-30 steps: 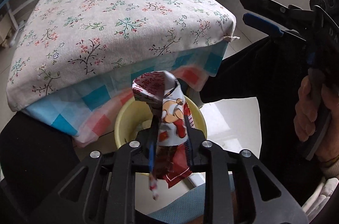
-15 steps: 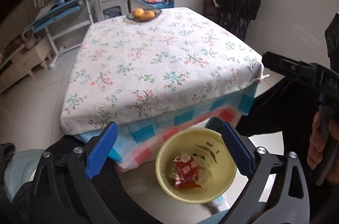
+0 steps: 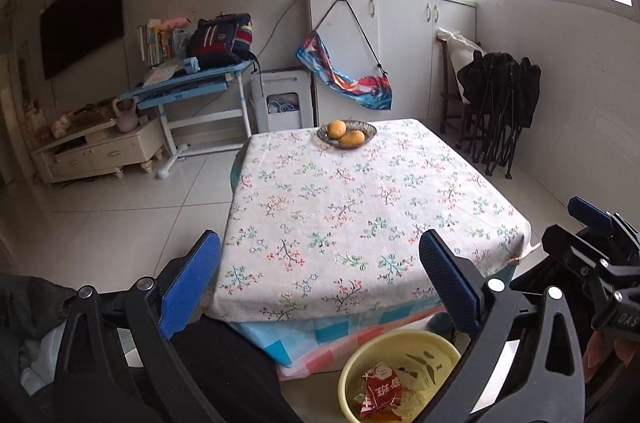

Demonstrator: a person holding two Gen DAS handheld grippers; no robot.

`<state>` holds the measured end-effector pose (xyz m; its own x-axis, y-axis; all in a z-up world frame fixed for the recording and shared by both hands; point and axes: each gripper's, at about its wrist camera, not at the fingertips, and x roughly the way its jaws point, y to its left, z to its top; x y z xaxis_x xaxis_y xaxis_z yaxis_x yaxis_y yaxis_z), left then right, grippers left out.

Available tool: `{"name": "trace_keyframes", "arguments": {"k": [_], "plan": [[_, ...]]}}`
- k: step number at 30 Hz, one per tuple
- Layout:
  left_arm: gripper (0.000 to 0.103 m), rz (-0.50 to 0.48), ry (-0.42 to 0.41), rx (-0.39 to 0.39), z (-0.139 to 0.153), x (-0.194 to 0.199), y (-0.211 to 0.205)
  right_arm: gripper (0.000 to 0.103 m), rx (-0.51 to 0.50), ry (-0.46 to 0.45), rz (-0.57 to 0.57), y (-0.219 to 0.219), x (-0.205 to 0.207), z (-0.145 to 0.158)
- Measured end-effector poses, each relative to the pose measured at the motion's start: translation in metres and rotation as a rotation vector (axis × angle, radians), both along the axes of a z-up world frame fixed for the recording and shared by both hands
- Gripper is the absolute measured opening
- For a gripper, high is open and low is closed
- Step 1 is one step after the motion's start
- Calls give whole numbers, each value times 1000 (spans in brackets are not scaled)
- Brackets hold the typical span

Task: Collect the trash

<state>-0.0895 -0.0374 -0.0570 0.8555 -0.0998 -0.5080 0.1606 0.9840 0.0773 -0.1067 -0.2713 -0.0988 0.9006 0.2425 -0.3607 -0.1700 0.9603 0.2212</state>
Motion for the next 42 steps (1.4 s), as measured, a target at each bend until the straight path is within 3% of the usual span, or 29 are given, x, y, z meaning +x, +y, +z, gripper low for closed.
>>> {"name": "trace_keyframes", "arguments": {"k": [6,13,23,42], "plan": [[96,51,-49,-29,31,-8,8,96,-31,-82,20,15,-11,36],[96,55,-93,-38,50,-19,9,96,-67,-97,-33,21,-18,54],[96,132,-89,-12,53,-20,12,96,-98,-94,-100,24,-22,56],[96,106,-89,-16,53,-22,9,96,-110,-75,-116,26,-23,54]]}}
